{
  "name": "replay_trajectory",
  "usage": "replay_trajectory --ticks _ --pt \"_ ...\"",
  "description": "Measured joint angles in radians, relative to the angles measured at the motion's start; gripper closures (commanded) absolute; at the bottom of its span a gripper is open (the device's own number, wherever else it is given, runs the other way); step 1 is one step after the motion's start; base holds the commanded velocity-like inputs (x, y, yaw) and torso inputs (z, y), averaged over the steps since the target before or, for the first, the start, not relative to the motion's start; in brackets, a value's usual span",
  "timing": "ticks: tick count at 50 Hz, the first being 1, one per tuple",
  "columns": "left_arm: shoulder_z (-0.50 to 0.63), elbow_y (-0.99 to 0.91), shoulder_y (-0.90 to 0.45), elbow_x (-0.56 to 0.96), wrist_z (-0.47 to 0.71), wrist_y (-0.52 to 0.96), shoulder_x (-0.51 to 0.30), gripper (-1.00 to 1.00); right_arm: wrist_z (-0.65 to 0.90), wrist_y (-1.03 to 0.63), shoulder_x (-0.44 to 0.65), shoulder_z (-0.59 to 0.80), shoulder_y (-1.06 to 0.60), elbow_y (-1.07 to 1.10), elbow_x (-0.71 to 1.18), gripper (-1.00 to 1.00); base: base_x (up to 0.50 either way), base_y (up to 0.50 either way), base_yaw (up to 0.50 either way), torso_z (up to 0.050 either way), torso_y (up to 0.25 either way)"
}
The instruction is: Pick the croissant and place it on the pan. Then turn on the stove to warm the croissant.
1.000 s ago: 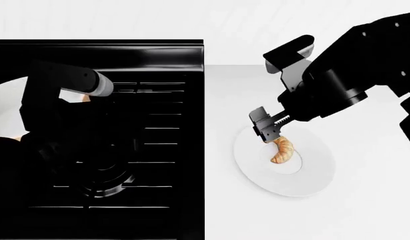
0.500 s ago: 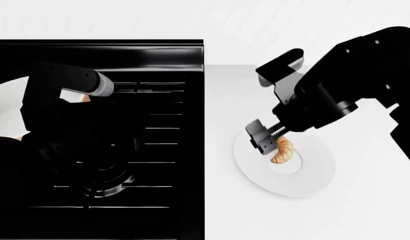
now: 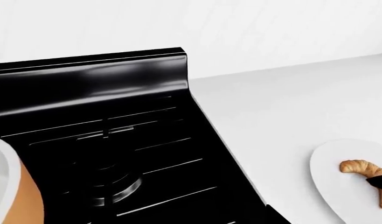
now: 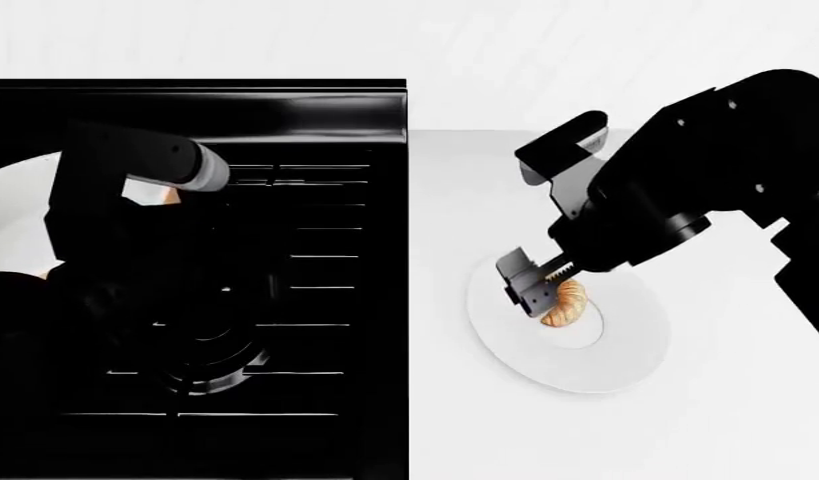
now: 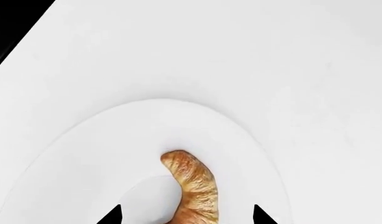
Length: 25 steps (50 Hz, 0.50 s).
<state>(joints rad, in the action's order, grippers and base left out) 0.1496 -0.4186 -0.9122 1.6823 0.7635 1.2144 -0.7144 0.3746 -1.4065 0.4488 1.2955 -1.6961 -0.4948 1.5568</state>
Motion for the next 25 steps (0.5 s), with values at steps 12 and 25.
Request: replay_trajectory --ticks 12,25 --pt "0.009 0.006 -0.006 -0.009 -0.008 -0.006 0.000 -1.00 -0.031 0.016 -0.004 0.022 0.008 -0.010 -0.021 -1.00 0.00 0.00 0.00 0.000 0.000" --pt "0.014 0.008 -0.004 -0.015 -0.014 -0.013 -0.003 -1.00 -0.048 0.024 -0.008 0.039 0.016 -0.016 -0.030 -1.00 0.00 0.00 0.00 0.000 0.000"
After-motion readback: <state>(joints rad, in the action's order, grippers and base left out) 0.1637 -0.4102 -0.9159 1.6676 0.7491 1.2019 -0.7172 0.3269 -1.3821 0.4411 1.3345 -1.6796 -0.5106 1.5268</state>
